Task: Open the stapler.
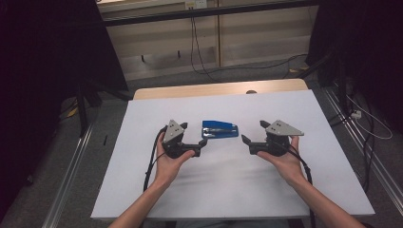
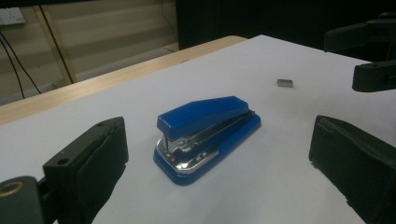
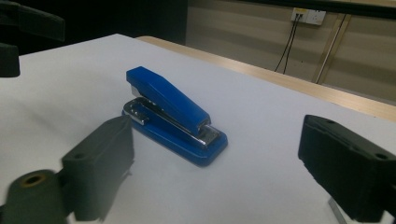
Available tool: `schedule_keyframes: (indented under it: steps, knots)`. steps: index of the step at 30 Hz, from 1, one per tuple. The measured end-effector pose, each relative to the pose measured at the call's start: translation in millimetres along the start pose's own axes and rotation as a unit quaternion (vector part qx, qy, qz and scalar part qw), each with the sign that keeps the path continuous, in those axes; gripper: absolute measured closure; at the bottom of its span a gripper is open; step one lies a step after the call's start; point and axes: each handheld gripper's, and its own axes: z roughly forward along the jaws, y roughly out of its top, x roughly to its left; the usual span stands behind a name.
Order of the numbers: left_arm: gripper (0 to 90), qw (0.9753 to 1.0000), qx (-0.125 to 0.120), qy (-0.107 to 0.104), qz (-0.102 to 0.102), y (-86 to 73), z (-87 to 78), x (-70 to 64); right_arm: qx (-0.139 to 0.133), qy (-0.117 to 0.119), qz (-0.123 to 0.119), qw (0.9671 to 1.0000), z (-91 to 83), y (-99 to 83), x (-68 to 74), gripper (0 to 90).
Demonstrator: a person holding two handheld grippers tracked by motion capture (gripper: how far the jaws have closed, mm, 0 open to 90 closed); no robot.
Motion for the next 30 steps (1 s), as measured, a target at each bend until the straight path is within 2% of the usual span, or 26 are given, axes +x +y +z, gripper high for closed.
schedule_keyframes:
  steps: [2,3,5,7,9,12,14,16,18,24,25,26,27,28,30]
  knots:
    - [4.2,1.0,0.003,-0.002,0.002,0.5,4.7,1.8,-0.004,0.0,0.003,1.0,2.5,0.1,0.0,14.1]
    - [4.9,0.9999,0.009,-0.005,0.001,1.0,7.3,2.2,-0.005,0.009,0.023,0.9997,7.1,-0.2,0.5,17.4]
    - [5.1,0.9998,0.017,-0.006,0.004,2.3,11.1,3.1,-0.002,0.012,0.022,0.9997,9.8,-0.5,0.8,17.2]
    - [5.4,0.9999,0.014,-0.006,0.006,4.1,15.3,3.5,0.003,0.013,0.02,0.9997,14.7,0.0,3.0,17.7]
    - [5.6,0.9998,0.014,0.002,0.012,6.5,20.9,6.1,0.011,0.021,0.02,0.9995,21.0,2.6,5.2,17.8]
    - [5.5,0.9998,0.014,0.009,0.011,7.5,24.4,8.7,0.001,0.023,0.025,0.9994,25.2,3.8,6.2,19.0]
    - [5.5,0.9995,0.019,0.017,0.017,8.1,27.7,10.6,0.005,0.024,0.022,0.9995,29.7,5.0,6.8,19.4]
    - [5.5,0.9994,0.028,0.018,0.01,7.7,31.5,14.3,0.007,0.027,0.016,0.9995,34.0,6.6,7.7,19.6]
    - [6.1,0.9995,0.023,0.021,-0.001,7.2,33.5,18.7,0.006,0.032,0.022,0.9992,37.3,9.3,8.6,20.8]
    - [5.8,0.9991,0.024,0.034,-0.009,4.0,38.4,31.2,0.001,0.028,0.019,0.9994,47.1,13.0,10.0,27.8]
    - [5.7,0.9989,0.031,0.035,-0.01,2.3,38.4,32.0,0.007,0.042,0.026,0.9987,50.7,12.4,11.5,31.1]
    - [5.7,0.9984,0.042,0.034,-0.012,0.4,38.1,32.4,0.007,0.042,0.026,0.9987,50.7,12.4,11.5,31.1]
    - [5.3,0.998,0.053,0.034,-0.014,-1.3,37.9,32.7,0.011,0.055,0.019,0.9982,54.1,10.1,14.4,33.9]
    - [5.3,0.9975,0.059,0.037,-0.009,-1.9,36.9,33.2,0.011,0.055,0.019,0.9982,54.1,10.1,14.4,33.9]
    - [4.8,0.9977,0.051,0.044,-0.011,-2.6,34.8,34.6,0.018,0.068,0.018,0.9974,57.6,8.0,16.4,42.8]
